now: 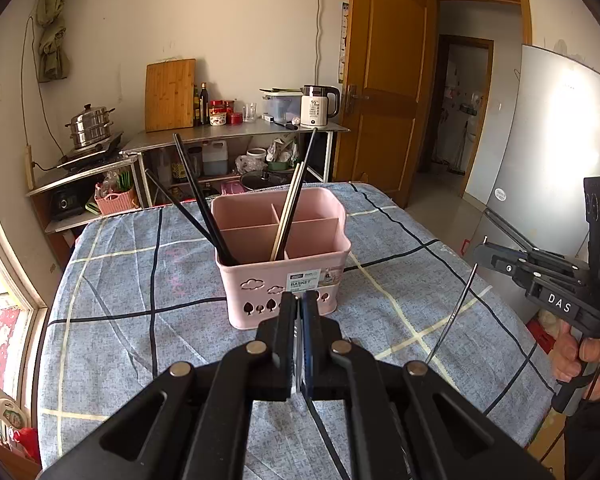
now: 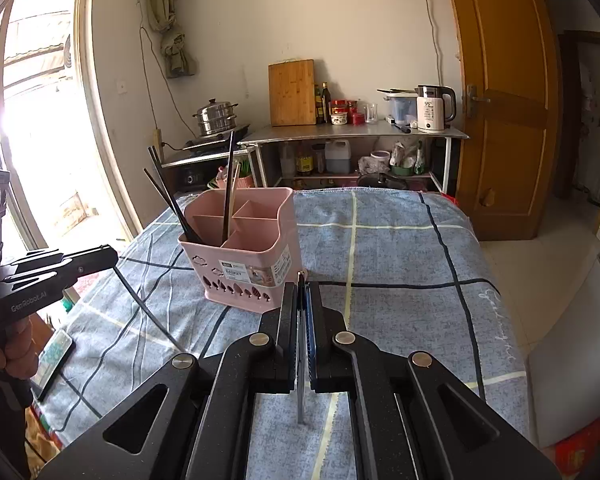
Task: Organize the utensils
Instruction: 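Lift both held metal chopsticks and carry them above the pink basket, then lower the chopsticks into the basket and open both tools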
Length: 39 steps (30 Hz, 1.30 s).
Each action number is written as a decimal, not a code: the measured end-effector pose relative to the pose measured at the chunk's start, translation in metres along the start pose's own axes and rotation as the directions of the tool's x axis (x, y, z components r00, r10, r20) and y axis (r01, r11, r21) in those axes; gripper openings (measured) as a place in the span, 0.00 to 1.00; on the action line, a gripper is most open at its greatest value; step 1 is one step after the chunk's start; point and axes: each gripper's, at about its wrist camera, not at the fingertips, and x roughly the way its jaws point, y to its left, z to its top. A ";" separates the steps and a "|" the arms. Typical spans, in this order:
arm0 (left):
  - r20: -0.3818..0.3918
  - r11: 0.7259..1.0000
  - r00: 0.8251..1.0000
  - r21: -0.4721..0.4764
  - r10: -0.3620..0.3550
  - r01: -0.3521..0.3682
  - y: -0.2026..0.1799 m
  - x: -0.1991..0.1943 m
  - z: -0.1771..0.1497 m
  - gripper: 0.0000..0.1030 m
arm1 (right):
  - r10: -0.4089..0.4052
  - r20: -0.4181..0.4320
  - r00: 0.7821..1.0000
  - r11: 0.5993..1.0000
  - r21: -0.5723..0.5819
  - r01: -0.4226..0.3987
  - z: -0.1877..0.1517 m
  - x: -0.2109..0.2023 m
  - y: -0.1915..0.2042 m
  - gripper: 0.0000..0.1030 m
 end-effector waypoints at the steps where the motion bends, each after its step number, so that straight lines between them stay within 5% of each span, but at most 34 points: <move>1: -0.004 1.000 1.000 -0.003 -0.002 0.002 0.000 0.000 -0.001 0.04 | 0.001 -0.002 1.000 1.000 0.000 -0.001 -0.001 0.000 0.000 0.04; 21: -0.004 0.999 1.000 -0.026 -0.023 0.023 0.008 -0.005 0.014 0.04 | 0.045 0.052 0.998 0.997 -0.061 -0.042 0.022 -0.010 0.021 0.03; 39: 0.117 0.997 0.993 -0.064 -0.028 0.036 0.040 -0.025 0.110 0.04 | 0.154 0.182 0.971 0.983 -0.124 -0.132 0.100 0.013 0.072 0.03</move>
